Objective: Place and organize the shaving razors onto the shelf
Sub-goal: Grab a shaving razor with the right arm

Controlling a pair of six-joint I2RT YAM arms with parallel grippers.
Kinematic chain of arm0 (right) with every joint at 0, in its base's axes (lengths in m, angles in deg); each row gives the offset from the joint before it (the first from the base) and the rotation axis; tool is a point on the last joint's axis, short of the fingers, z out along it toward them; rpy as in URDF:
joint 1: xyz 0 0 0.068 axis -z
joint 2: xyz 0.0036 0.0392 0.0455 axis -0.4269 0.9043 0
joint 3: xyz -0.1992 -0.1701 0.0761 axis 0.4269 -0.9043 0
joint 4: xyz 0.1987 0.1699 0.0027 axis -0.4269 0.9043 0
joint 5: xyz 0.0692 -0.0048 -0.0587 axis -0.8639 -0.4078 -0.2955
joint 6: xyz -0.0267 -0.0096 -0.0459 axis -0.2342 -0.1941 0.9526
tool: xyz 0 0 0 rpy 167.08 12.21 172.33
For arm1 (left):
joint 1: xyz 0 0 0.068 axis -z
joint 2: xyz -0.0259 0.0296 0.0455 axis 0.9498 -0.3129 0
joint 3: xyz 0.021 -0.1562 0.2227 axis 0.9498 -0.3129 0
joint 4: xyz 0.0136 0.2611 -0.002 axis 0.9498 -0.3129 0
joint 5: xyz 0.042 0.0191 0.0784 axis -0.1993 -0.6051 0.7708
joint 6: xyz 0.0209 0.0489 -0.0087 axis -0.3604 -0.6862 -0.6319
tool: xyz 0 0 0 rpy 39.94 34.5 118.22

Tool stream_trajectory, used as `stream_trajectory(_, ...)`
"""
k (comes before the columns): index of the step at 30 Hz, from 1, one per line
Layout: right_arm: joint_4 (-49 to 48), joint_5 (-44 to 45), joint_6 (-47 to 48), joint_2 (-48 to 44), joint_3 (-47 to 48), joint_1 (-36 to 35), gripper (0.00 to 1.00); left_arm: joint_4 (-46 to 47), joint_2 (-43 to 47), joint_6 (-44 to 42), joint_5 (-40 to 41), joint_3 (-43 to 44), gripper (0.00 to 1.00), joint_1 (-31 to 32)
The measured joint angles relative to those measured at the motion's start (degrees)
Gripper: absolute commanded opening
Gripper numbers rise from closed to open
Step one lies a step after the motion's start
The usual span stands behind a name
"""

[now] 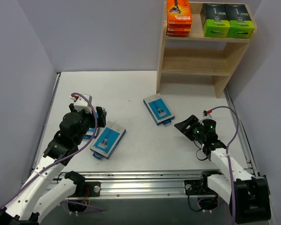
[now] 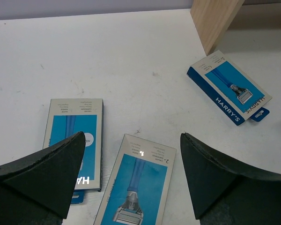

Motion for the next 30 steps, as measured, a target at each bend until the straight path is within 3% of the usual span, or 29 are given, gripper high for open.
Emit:
stream_trajectory(9,-12.2,1.9,-3.6,13.0,-2.6,0.0,0.59,0.0,0.0,2.0,-7.3,0.0,0.94,-5.8)
stream_trajectory(10,-13.7,1.9,-3.7,14.5,-2.6,0.0,0.59,0.0,-0.1,2.2,-8.0,0.1,0.99,-6.1)
stream_trajectory(11,-15.2,1.9,-3.8,16.0,-2.6,0.0,0.59,-0.1,-0.2,2.3,-8.6,0.2,0.94,-6.4)
stream_trajectory(30,-31.0,2.4,-6.4,35.9,3.8,-3.3,0.57,-0.8,-1.3,3.0,-12.3,0.6,0.94,-6.7)
